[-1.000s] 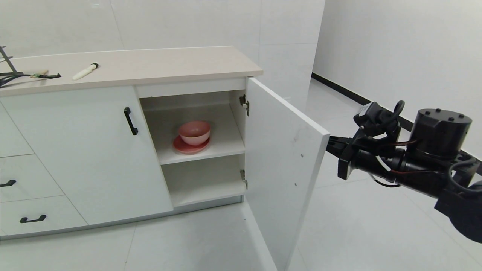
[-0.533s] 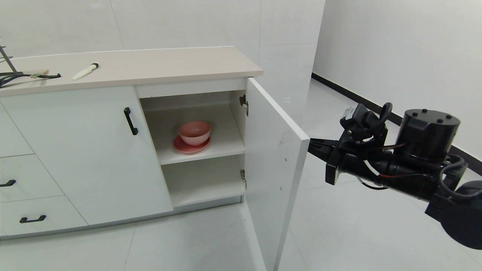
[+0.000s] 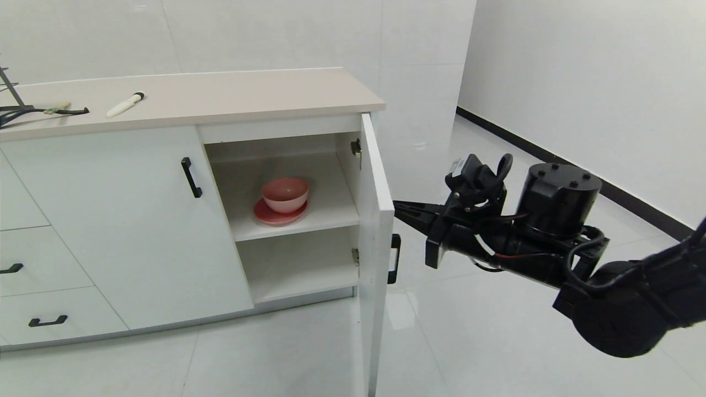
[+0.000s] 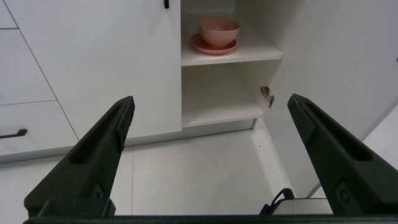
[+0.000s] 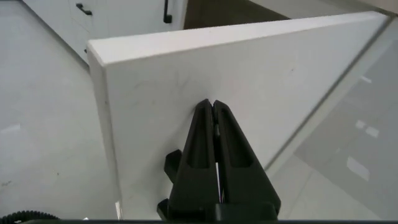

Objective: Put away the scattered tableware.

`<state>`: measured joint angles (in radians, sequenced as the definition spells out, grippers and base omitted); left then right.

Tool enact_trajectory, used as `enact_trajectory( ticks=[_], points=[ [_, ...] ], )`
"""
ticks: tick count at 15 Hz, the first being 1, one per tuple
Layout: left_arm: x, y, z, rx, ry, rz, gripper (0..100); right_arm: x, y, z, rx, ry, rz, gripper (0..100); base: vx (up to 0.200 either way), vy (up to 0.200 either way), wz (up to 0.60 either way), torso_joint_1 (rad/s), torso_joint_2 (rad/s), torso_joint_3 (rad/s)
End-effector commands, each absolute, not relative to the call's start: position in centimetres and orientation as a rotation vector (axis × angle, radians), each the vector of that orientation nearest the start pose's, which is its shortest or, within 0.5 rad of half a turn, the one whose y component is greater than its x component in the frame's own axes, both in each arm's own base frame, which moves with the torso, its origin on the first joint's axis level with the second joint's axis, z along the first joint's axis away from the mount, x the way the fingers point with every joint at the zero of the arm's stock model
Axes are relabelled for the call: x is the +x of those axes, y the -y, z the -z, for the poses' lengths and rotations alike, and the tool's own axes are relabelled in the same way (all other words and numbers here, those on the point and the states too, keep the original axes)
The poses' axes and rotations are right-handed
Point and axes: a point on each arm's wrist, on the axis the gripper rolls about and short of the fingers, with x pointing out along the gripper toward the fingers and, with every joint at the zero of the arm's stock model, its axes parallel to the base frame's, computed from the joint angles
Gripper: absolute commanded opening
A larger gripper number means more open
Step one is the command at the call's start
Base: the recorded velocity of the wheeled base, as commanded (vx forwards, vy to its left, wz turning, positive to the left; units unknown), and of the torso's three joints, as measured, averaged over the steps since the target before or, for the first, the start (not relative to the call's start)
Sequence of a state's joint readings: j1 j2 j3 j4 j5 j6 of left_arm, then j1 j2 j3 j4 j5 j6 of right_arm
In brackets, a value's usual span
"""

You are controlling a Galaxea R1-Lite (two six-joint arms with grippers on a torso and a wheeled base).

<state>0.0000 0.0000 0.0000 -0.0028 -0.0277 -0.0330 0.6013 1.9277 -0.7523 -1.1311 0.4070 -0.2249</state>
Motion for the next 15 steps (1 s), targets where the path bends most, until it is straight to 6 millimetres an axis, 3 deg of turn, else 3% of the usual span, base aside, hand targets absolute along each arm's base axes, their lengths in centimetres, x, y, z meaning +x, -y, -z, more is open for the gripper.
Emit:
enact_trajectory(
  ticks=[1, 10, 15],
  points=[
    [-2.3, 0.1, -7.6, -0.034, 0.003, 0.028, 100, 28.8, -22.1, -13.3, -0.204, 0.076, -1.038, 0, 0.0, 0.0, 0.0, 0.0, 0.0, 0.0],
    [-2.3, 0.1, -7.6, -0.035, 0.003, 0.028, 100, 31.9, -26.1, -10.3, -0.169, 0.132, -1.069, 0, 0.0, 0.0, 0.0, 0.0, 0.0, 0.0],
    [-2.3, 0.1, -7.6, -0.035, 0.003, 0.026, 100, 32.5, -27.5, -9.5, -0.148, 0.172, -1.102, 0, 0.0, 0.0, 0.0, 0.0, 0.0, 0.0]
  ],
)
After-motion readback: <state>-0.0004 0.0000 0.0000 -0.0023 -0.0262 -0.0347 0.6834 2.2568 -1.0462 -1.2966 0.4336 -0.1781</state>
